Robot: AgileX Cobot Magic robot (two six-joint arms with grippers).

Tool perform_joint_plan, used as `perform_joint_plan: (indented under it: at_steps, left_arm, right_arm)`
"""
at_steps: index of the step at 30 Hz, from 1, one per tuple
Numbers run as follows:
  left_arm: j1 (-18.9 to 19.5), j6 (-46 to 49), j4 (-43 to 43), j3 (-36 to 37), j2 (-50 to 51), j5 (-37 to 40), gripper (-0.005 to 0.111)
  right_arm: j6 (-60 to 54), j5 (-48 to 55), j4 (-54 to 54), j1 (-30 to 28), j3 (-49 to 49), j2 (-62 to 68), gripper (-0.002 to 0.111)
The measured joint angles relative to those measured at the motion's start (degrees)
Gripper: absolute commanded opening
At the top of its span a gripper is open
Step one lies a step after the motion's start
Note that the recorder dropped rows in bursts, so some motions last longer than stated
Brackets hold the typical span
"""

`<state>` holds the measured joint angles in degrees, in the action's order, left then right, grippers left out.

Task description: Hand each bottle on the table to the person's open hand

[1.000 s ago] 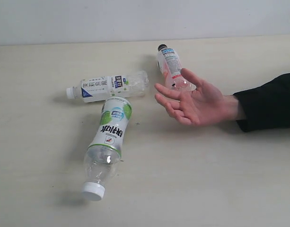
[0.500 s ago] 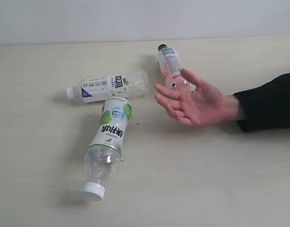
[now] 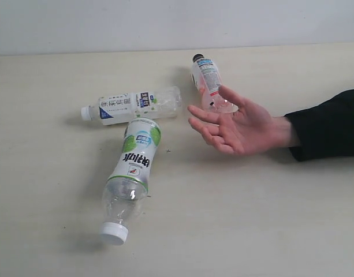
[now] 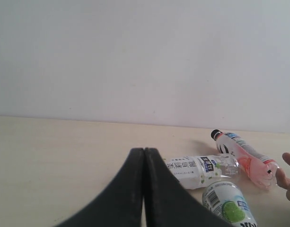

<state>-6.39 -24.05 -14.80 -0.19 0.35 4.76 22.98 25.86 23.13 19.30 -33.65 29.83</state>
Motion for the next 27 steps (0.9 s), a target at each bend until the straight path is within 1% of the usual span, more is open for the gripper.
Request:
perform_joint_plan:
  at_steps: [6, 8, 10, 14, 15, 17, 18, 20, 22, 24, 27]
  left_arm:
    - [0.0, 0.0, 0.0, 0.0, 0.0, 0.0, 0.001]
    - [0.0, 0.0, 0.0, 0.0, 0.0, 0.0, 0.001]
    - [0.0, 0.0, 0.0, 0.0, 0.0, 0.0, 0.001]
    - [0.0, 0.0, 0.0, 0.0, 0.0, 0.0, 0.001]
    - [0.0, 0.0, 0.0, 0.0, 0.0, 0.0, 0.001]
    - [0.0, 0.0, 0.0, 0.0, 0.0, 0.0, 0.001]
    - [0.0, 0.0, 0.0, 0.0, 0.0, 0.0, 0.001]
    - [0.0, 0.0, 0.0, 0.0, 0.0, 0.0, 0.001]
    - [0.0, 0.0, 0.0, 0.0, 0.0, 0.0, 0.001]
    - [0.0, 0.0, 0.0, 0.0, 0.0, 0.0, 0.001]
    - [0.0, 0.0, -0.1, 0.0, 0.0, 0.0, 0.001]
  right_arm:
    - [0.4, -1.6, 0.6, 0.0, -14.3, 21.9, 0.000]
    - [-0.4, -2.3, -0.7, 0.0, -19.4, 30.2, 0.000]
    - [-3.8, -0.7, -3.8, 0.0, -26.1, 38.6, 0.000]
    - [-12.0, 9.9, -9.7, 0.0, -41.1, 53.9, 0.000]
    - [-14.9, 14.8, -11.0, 0.0, -46.1, 59.2, 0.000]
    - [-18.3, 21.9, -12.2, 0.0, -52.7, 67.0, 0.000]
    - [-19.4, 27.0, -12.8, 0.0, -57.4, 71.1, 0.000]
    - [-20.6, 32.9, -13.3, 0.0, -63.9, 77.7, 0.000]
    - [-21.1, 35.7, -13.3, 0.0, -70.1, 83.6, 0.000]
    - [-21.3, 36.5, -13.3, 0.0, -74.9, 87.7, 0.000]
    - [-21.4, 36.9, -13.3, 0.0, -78.8, 90.8, 0.000]
